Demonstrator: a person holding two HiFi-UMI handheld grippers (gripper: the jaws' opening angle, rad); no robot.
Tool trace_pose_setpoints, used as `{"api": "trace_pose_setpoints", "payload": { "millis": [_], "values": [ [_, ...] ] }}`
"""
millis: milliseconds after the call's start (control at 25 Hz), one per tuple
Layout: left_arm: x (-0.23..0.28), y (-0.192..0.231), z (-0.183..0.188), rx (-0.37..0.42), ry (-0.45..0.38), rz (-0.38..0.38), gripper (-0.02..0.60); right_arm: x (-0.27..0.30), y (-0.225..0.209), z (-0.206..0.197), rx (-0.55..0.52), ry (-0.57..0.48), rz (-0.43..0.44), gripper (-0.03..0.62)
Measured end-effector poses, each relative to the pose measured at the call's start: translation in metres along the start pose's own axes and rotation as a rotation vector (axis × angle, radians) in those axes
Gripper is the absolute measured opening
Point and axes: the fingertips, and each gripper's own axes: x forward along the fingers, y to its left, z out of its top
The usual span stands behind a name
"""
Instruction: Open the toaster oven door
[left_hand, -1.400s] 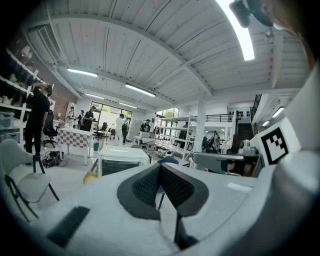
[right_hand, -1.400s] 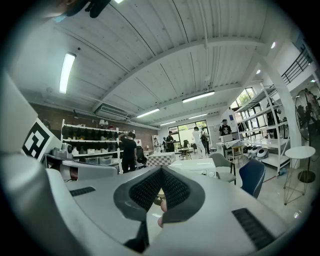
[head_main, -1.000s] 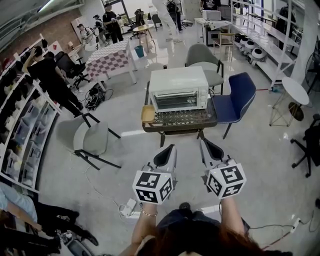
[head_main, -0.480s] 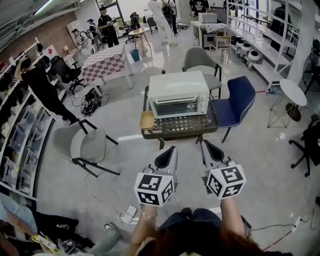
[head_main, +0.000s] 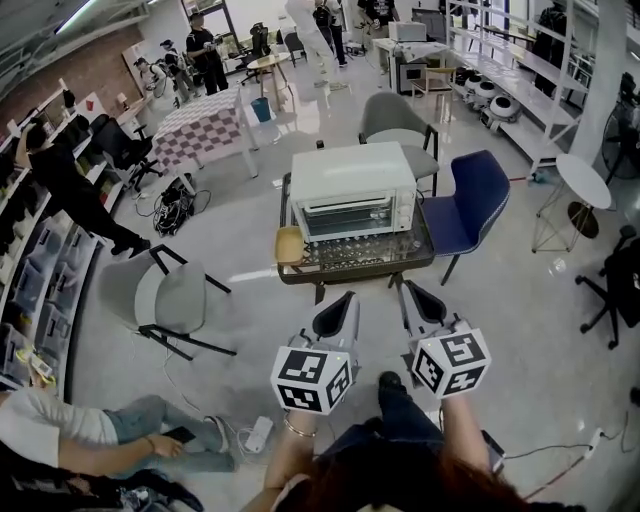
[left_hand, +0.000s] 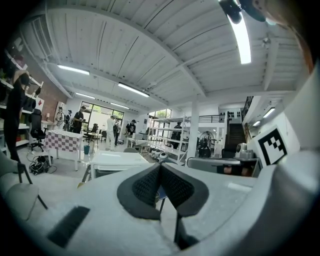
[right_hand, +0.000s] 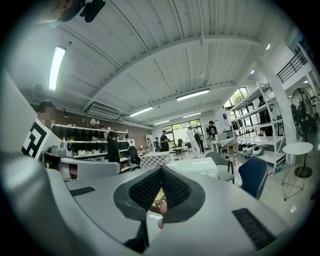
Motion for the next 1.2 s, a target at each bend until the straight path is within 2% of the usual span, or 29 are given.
{"api": "trace_pose_setpoints", "payload": {
  "millis": [360,1200],
  "values": [
    [0.05,0.013,0.006,0.015,0.011,-0.007,0.015,0.044,-0.031,0.0,0.004,0.012,0.01,-0.002],
    [0.171,0.07,0.03,0.013,0.016,0.039,0.014,0.163,-0.106,0.01,0.018,0.052,0.057,-0.002]
  ]
}}
